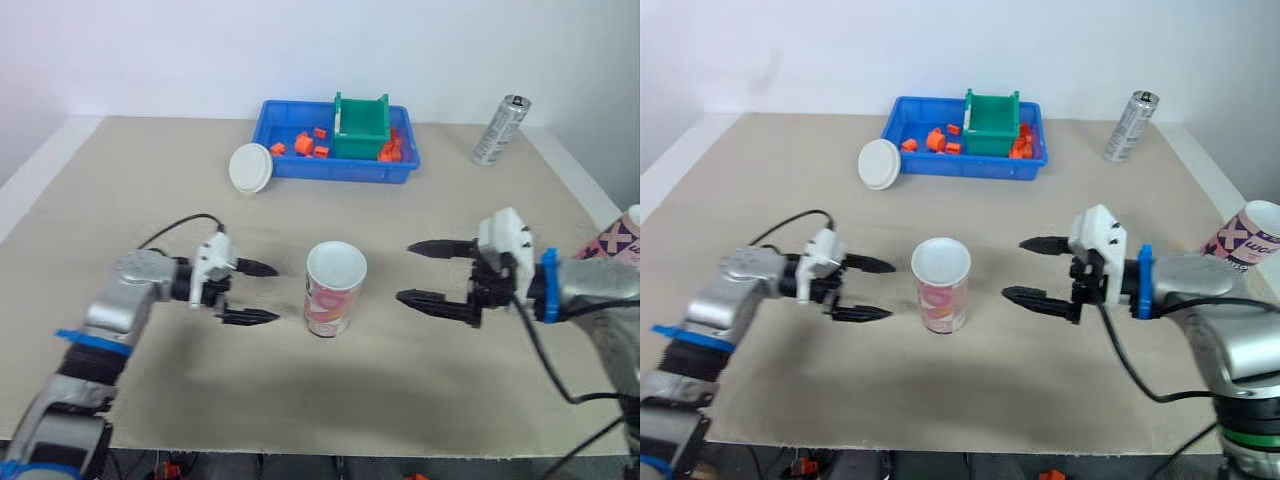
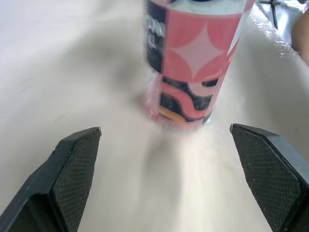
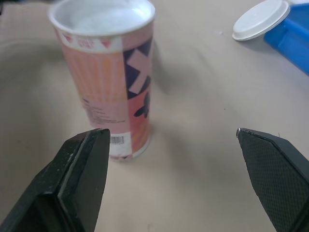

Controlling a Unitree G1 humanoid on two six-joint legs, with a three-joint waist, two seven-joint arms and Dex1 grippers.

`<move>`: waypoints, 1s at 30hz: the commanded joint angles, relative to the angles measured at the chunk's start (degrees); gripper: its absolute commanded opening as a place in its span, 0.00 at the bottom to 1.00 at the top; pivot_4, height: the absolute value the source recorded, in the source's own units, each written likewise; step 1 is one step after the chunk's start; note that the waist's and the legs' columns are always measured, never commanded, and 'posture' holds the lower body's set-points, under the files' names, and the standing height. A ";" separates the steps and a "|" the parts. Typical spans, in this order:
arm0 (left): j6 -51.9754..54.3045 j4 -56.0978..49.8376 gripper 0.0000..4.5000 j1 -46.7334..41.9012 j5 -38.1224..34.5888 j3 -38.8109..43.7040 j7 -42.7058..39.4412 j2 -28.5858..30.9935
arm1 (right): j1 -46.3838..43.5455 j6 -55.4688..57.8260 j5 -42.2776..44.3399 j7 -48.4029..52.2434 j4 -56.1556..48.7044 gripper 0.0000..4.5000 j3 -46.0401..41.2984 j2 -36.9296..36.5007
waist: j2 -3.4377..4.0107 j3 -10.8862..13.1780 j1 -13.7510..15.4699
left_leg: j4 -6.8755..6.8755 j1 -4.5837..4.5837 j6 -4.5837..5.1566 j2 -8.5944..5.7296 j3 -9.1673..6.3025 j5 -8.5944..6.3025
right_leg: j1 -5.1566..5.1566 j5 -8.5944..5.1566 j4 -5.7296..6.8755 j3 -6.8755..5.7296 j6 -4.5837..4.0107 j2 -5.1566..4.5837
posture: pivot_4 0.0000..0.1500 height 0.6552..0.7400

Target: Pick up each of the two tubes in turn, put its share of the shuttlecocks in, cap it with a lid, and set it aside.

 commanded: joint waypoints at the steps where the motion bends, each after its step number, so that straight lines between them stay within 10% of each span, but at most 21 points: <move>1: 12.99 -10.70 1.00 0.58 -14.38 10.02 2.53 3.55 | 0.34 -2.48 -0.82 -0.30 -1.43 1.00 0.98 0.93 | 0.02 0.09 -0.02 | 0.01 -0.04 -0.01 0.00 -0.01 -0.01 | 0.00 -0.02 0.00 -0.03 0.02 -0.03 | 1.00 0.89; 12: 29.28 -23.46 1.00 9.91 -30.97 22.68 9.30 11.20 | -3.15 -7.41 -7.02 0.65 2.91 1.00 10.89 5.27 | -0.08 0.19 -0.44 | 0.05 0.01 -0.08 0.06 -0.07 -0.05 | 0.05 -0.06 -0.02 -0.20 -0.12 -0.02 | 1.00 0.89; 30: 11.98 -26.74 1.00 21.18 -17.47 18.61 6.90 9.71 | -10.23 -13.11 -11.05 4.18 11.03 1.00 19.11 14.47 | -0.09 0.20 -0.36 | 0.03 0.00 -0.12 0.06 -0.04 -0.05 | 0.04 -0.15 -0.02 -0.21 -0.32 -0.06 | 1.00 0.89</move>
